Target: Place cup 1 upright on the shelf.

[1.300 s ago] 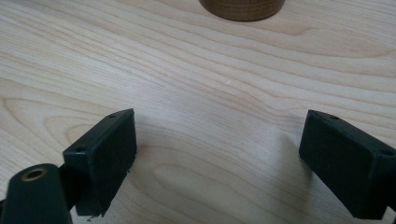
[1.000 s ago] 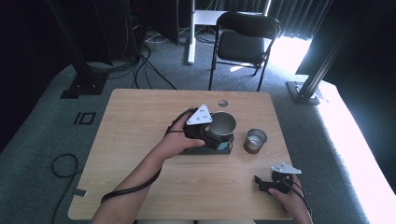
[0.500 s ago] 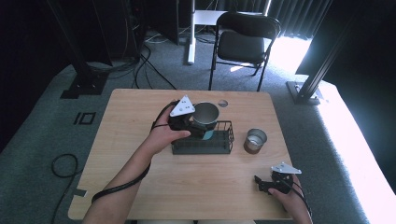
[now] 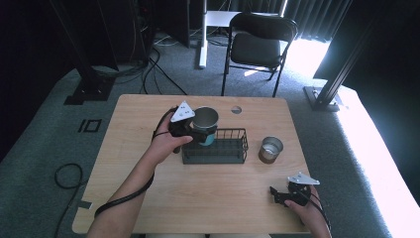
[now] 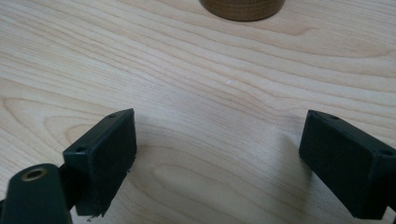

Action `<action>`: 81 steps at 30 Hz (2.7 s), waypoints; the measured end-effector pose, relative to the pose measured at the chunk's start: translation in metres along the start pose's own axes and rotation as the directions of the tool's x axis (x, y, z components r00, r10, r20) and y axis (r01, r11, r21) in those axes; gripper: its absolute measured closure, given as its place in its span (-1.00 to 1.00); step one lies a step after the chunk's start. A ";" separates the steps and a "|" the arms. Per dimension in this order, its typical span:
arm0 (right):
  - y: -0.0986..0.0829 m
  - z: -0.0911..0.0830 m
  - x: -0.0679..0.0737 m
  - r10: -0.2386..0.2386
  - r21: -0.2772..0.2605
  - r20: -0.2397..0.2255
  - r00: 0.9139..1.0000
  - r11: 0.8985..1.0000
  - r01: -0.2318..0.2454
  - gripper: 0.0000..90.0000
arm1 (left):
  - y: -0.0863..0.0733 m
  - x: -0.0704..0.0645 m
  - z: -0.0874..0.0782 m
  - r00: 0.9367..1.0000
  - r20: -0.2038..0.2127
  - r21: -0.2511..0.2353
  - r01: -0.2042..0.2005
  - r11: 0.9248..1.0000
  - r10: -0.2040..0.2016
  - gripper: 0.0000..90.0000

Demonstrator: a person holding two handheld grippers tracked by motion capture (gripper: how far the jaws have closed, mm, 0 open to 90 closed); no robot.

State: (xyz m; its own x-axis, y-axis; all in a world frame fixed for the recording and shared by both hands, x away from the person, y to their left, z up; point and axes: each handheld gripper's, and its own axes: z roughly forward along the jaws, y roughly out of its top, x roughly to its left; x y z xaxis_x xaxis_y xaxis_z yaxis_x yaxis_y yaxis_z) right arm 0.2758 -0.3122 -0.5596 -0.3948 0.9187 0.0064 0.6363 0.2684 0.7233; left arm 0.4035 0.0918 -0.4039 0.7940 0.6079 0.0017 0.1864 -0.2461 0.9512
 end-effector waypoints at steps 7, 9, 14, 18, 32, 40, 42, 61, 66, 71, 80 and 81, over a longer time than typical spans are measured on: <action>0.000 0.000 0.000 0.000 0.000 0.000 1.000 1.000 0.000 -0.76 | -0.016 0.011 0.003 0.999 -0.032 0.006 0.032 0.999 -0.031 -0.70; 0.000 0.000 0.000 0.000 0.000 0.000 1.000 1.000 0.000 -0.76 | -0.021 0.012 0.005 0.998 -0.034 0.008 0.046 0.999 -0.046 -0.70; 0.000 0.000 0.000 0.000 0.000 0.000 1.000 1.000 0.000 -0.76 | -0.032 0.014 0.010 0.997 -0.051 0.018 0.056 0.998 -0.055 -0.70; 0.000 0.000 0.000 0.000 0.000 0.000 1.000 1.000 0.000 -0.76 | -0.041 0.017 0.014 0.996 -0.064 0.024 0.067 0.997 -0.065 -0.70; 0.000 0.000 0.000 0.000 0.000 0.000 1.000 1.000 0.000 -0.76 | -0.061 0.017 0.025 0.996 -0.064 0.045 0.064 0.997 -0.061 -0.70; 0.000 0.000 0.000 0.000 0.000 0.000 1.000 1.000 0.000 -0.76 | -0.067 0.017 0.026 0.996 -0.070 0.042 0.057 0.997 -0.054 -0.70; 0.000 0.000 0.000 0.000 0.000 0.000 1.000 1.000 0.000 -0.76 | -0.068 0.017 0.026 0.996 -0.070 0.039 0.057 0.998 -0.054 -0.70; 0.000 0.000 0.000 0.000 0.000 0.000 1.000 1.000 0.000 -0.76 | -0.064 0.009 0.012 0.997 -0.079 0.094 0.005 0.996 0.002 -0.94; 0.000 0.000 0.000 0.000 0.000 0.000 1.000 1.000 0.000 -0.76 | -0.067 0.010 0.003 0.997 -0.080 0.099 0.013 0.995 -0.005 -0.94; 0.000 0.000 0.000 0.000 0.000 0.000 1.000 1.000 0.000 -0.76 | -0.068 0.011 -0.007 0.997 -0.082 0.102 0.014 0.995 -0.006 -0.94; 0.000 0.000 0.000 0.000 0.000 0.000 1.000 1.000 0.000 -0.76 | -0.074 0.011 -0.021 0.996 -0.084 0.114 0.022 0.993 -0.012 -0.94; 0.000 0.000 0.000 0.000 0.000 0.000 1.000 1.000 0.000 -0.76 | -0.075 0.011 -0.022 0.996 -0.088 0.116 0.022 0.993 -0.011 -0.94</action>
State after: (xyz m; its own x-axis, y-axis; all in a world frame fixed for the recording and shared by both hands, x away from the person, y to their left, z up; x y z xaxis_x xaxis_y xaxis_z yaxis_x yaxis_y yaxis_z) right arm 0.2758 -0.3123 -0.5596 -0.3951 0.9186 0.0063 0.6362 0.2687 0.7232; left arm 0.3856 0.1340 -0.4680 0.7377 0.6749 0.0181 0.2697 -0.3191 0.9085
